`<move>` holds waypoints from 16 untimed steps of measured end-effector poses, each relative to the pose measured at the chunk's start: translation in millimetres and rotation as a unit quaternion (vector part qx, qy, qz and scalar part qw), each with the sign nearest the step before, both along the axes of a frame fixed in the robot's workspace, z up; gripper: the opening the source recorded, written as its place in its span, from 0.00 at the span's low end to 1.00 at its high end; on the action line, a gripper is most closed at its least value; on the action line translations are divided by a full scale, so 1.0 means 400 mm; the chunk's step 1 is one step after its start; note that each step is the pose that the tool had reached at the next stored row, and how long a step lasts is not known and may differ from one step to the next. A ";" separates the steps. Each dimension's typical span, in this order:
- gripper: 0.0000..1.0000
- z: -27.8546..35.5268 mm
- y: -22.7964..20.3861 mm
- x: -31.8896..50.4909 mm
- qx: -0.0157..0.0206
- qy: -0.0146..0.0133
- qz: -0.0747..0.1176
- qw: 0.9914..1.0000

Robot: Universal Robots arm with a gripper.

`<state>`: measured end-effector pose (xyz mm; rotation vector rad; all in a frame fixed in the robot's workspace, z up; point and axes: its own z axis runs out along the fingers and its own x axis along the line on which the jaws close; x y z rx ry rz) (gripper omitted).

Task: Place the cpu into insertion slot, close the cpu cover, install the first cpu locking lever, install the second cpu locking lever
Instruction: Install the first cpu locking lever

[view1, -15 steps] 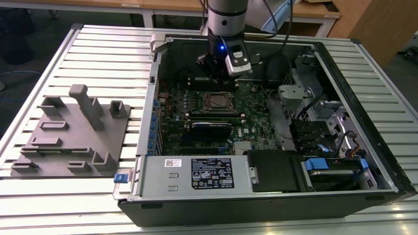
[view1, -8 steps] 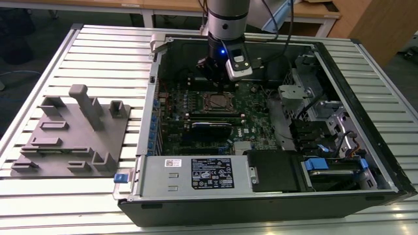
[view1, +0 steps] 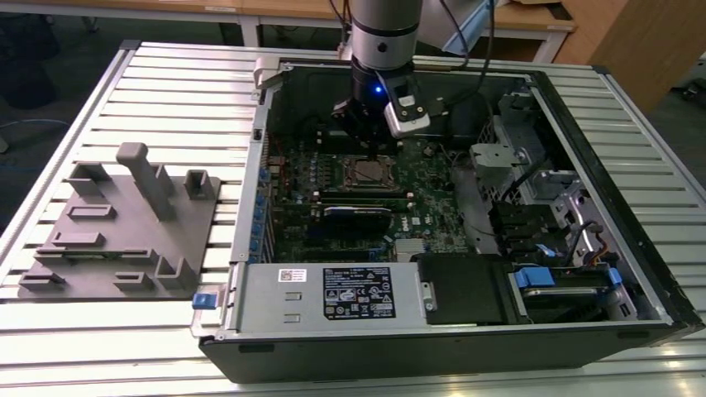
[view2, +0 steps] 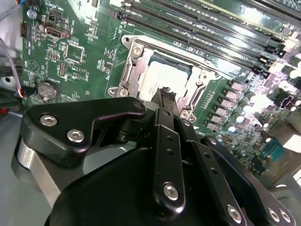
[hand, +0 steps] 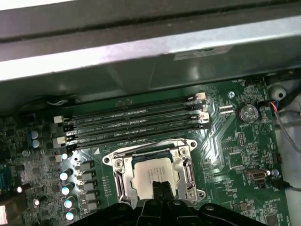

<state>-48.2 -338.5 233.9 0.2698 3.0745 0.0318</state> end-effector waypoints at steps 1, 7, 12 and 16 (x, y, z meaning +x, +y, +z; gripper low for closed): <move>0.10 0.000 0.000 0.000 0.000 0.000 0.001 1.000; 0.10 0.008 0.000 0.000 0.000 0.000 0.001 1.000; 0.10 0.009 0.000 0.000 0.000 0.000 0.001 1.000; 0.10 0.015 0.000 0.000 0.000 0.000 0.001 1.000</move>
